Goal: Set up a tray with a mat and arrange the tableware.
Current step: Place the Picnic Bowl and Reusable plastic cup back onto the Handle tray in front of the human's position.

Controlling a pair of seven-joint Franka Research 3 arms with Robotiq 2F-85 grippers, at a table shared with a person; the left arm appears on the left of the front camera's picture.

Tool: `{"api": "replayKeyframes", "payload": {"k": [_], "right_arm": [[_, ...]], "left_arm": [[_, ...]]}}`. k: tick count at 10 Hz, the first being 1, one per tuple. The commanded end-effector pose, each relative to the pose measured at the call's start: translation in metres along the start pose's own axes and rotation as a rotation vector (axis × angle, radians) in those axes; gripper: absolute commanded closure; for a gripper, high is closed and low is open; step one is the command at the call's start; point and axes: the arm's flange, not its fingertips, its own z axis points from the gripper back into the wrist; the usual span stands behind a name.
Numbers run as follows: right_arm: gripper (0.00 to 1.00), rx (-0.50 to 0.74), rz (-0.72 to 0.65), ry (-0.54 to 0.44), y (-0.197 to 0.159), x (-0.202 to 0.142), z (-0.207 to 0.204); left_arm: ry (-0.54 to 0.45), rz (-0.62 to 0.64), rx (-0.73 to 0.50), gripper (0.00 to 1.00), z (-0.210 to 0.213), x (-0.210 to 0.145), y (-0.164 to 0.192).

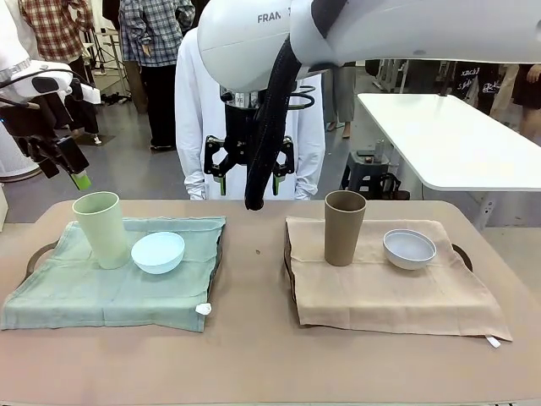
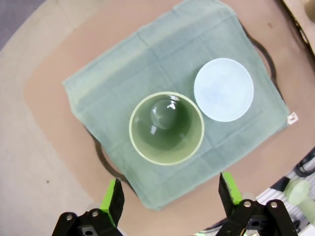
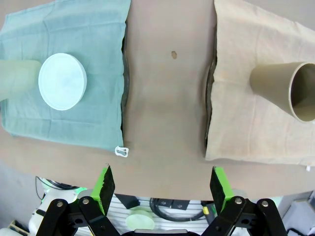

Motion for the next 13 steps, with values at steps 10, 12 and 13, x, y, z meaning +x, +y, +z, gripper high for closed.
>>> {"api": "replayKeyframes", "payload": {"k": [10,12,13], "right_arm": [[0.0,0.111,-0.284,-0.006,-0.284,-0.044,0.043],[0.0,0.088,-0.229,-0.015,-0.255,-0.036,0.056],[0.0,0.088,-0.229,-0.015,-0.255,-0.036,0.056]], "left_arm": [[0.014,0.304,-0.028,0.0,0.017,-0.031,-0.023],[0.01,0.282,-0.023,0.0,0.027,-0.032,-0.028],[0.01,0.282,-0.023,0.0,0.027,-0.032,-0.028]]}}
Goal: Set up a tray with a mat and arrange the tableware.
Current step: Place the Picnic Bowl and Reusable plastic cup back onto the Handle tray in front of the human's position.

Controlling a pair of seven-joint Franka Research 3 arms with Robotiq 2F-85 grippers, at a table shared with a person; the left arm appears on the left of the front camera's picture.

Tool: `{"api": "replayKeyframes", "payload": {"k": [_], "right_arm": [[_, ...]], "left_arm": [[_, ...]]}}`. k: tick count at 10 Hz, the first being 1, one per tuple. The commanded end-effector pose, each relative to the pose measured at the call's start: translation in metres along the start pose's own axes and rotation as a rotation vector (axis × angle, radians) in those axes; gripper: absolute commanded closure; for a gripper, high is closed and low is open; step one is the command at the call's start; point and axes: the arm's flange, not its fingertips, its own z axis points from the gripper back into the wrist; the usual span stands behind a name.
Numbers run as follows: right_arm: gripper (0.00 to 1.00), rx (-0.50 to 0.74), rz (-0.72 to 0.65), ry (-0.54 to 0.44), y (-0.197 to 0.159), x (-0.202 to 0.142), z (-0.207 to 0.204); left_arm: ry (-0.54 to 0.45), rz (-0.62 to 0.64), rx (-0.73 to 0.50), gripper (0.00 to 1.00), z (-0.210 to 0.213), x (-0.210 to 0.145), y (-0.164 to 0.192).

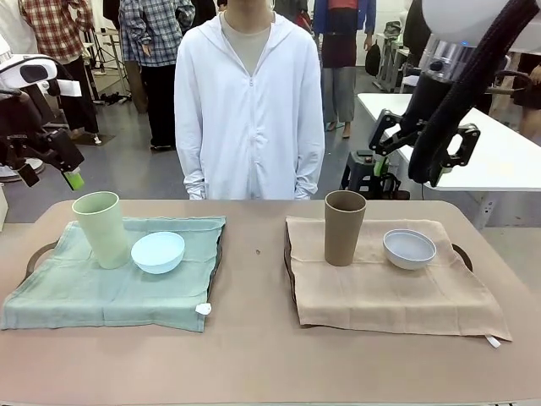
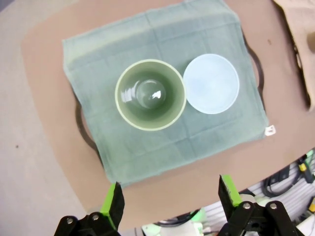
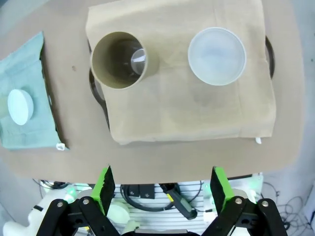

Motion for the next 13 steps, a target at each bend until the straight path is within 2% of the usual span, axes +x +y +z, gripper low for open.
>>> {"api": "replayKeyframes", "payload": {"k": [1,3,5,8,10,12,13], "right_arm": [[0.0,0.005,-0.022,0.003,-0.012,0.003,0.0],[0.0,0.251,-0.117,0.095,-0.074,0.026,-0.003],[0.0,0.412,-0.174,0.139,-0.138,0.03,0.0],[0.0,0.532,-0.223,0.155,-0.208,0.015,0.001],[0.0,0.515,-0.149,0.141,-0.235,-0.013,0.003],[0.0,0.561,-0.12,0.095,-0.261,-0.042,0.008],[0.0,0.627,-0.116,0.064,-0.278,-0.056,0.011]], "left_arm": [[0.002,0.002,-0.001,0.0,-0.001,0.0,0.001],[0.012,0.023,-0.246,0.0,0.011,0.001,0.041],[0.045,0.001,-0.461,0.0,0.008,0.003,0.076],[0.032,0.006,-0.704,0.0,0.004,-0.005,0.119],[-0.009,0.028,-0.793,0.0,0.011,-0.025,0.154],[-0.071,0.092,-0.836,0.0,0.016,-0.052,0.19],[-0.1,0.119,-0.848,0.0,0.02,-0.062,0.205]]}}
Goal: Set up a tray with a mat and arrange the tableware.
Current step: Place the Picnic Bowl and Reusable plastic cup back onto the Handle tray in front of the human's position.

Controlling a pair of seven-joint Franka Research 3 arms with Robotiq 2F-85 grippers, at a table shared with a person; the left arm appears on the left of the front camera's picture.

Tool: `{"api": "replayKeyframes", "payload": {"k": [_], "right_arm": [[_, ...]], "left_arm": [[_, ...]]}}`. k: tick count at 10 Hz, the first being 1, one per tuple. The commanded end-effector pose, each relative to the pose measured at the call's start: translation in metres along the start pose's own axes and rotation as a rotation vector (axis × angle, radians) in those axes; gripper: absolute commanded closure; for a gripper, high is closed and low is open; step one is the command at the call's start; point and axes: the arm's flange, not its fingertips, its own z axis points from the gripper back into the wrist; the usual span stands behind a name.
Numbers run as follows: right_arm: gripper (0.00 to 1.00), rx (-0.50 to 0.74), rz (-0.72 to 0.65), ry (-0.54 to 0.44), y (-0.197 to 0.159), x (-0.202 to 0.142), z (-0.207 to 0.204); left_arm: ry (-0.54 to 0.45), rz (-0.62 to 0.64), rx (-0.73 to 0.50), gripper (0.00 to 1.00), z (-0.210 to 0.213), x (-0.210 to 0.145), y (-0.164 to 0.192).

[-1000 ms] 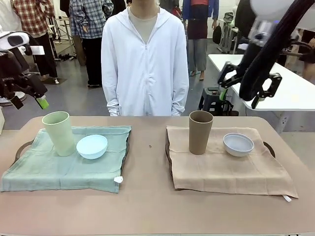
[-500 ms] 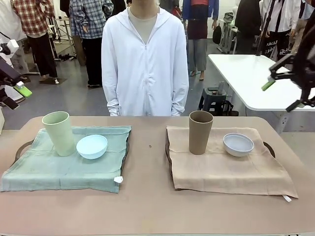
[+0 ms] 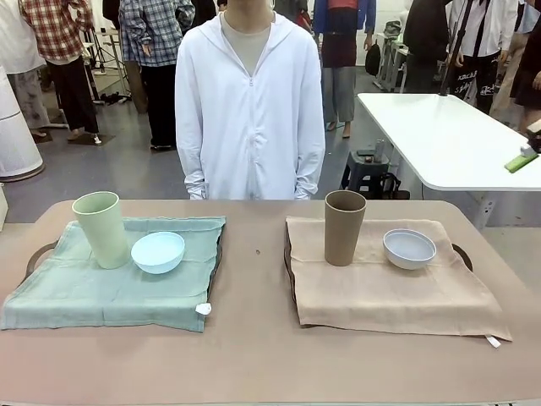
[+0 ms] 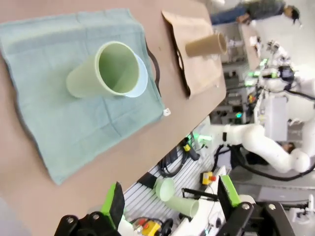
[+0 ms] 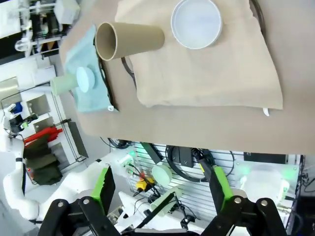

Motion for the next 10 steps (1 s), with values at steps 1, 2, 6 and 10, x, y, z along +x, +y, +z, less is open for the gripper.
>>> {"api": "replayKeyframes", "payload": {"k": [1,2,6,10], "right_arm": [[0.0,0.101,0.046,-0.038,-0.027,-0.023,0.012],[0.0,0.183,0.04,-0.08,-0.045,-0.033,0.025],[0.0,0.33,-0.106,-0.128,-0.092,-0.058,0.071],[0.0,0.302,-0.108,-0.139,-0.1,-0.064,0.071]], "left_arm": [[-0.073,0.002,-0.05,0.0,0.016,-0.005,0.008],[-0.096,-0.001,-0.065,0.0,0.026,-0.013,0.015],[-0.061,-0.001,-0.079,0.0,0.037,-0.044,0.016],[-0.078,0.019,-0.081,0.0,0.038,-0.038,0.017]]}}
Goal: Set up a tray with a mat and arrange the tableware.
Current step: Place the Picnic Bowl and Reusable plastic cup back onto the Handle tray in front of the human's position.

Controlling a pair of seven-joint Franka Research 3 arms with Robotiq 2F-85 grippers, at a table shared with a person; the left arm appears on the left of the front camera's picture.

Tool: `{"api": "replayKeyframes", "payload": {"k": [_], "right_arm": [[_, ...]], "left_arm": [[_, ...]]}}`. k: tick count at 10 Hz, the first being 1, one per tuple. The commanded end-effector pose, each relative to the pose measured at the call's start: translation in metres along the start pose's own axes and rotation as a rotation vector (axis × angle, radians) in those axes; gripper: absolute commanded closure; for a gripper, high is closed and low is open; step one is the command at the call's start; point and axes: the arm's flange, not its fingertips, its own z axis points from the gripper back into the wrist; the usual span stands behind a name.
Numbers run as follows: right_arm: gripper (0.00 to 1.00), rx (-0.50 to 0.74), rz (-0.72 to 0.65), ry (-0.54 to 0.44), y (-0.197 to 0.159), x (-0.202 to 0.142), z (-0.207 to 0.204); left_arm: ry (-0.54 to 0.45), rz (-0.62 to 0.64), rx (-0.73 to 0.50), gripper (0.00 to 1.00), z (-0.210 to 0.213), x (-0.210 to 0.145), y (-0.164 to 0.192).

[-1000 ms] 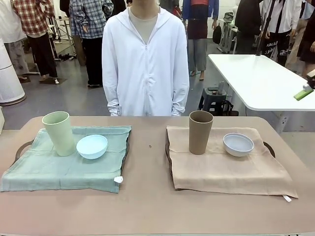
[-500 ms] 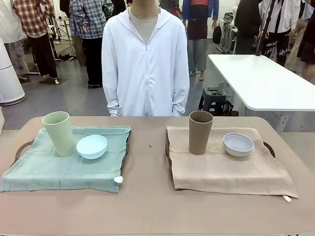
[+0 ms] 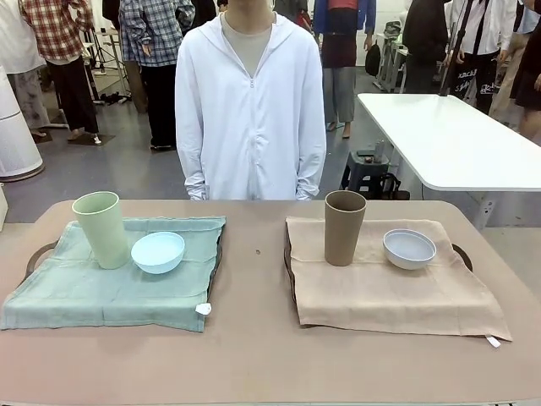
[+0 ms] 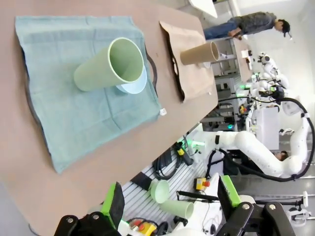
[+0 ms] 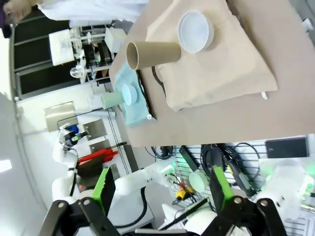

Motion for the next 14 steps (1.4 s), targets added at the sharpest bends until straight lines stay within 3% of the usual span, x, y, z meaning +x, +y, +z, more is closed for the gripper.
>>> {"api": "replayKeyframes", "payload": {"k": [1,2,3,5,8,9,10,14], "right_arm": [[0.0,0.021,0.028,0.004,0.0,-0.003,-0.003],[0.0,0.0,0.0,0.0,0.0,0.0,0.0],[0.0,0.107,-0.057,0.071,-0.009,0.022,0.016],[0.0,0.196,-0.132,0.208,-0.041,0.036,0.049],[0.0,0.275,-0.206,0.268,-0.062,0.047,0.055],[0.0,0.208,-0.176,0.228,-0.058,0.03,0.043],[0.0,0.208,-0.176,0.228,-0.058,0.03,0.043],[0.0,0.208,-0.176,0.228,-0.058,0.03,0.043]], "left_arm": [[-0.008,0.003,-0.036,0.0,0.002,0.001,0.001],[0.0,0.0,0.0,0.0,0.0,0.0,0.0],[0.027,0.01,-0.097,0.0,0.019,0.005,0.012],[0.021,0.048,-0.306,0.0,0.051,-0.002,0.046],[-0.038,0.065,-0.459,0.0,0.068,-0.008,0.074],[-0.039,0.051,-0.479,0.0,0.061,-0.004,0.068],[-0.022,0.089,-0.402,0.0,0.041,-0.017,0.075],[-0.022,0.089,-0.402,0.0,0.041,-0.017,0.075]]}}
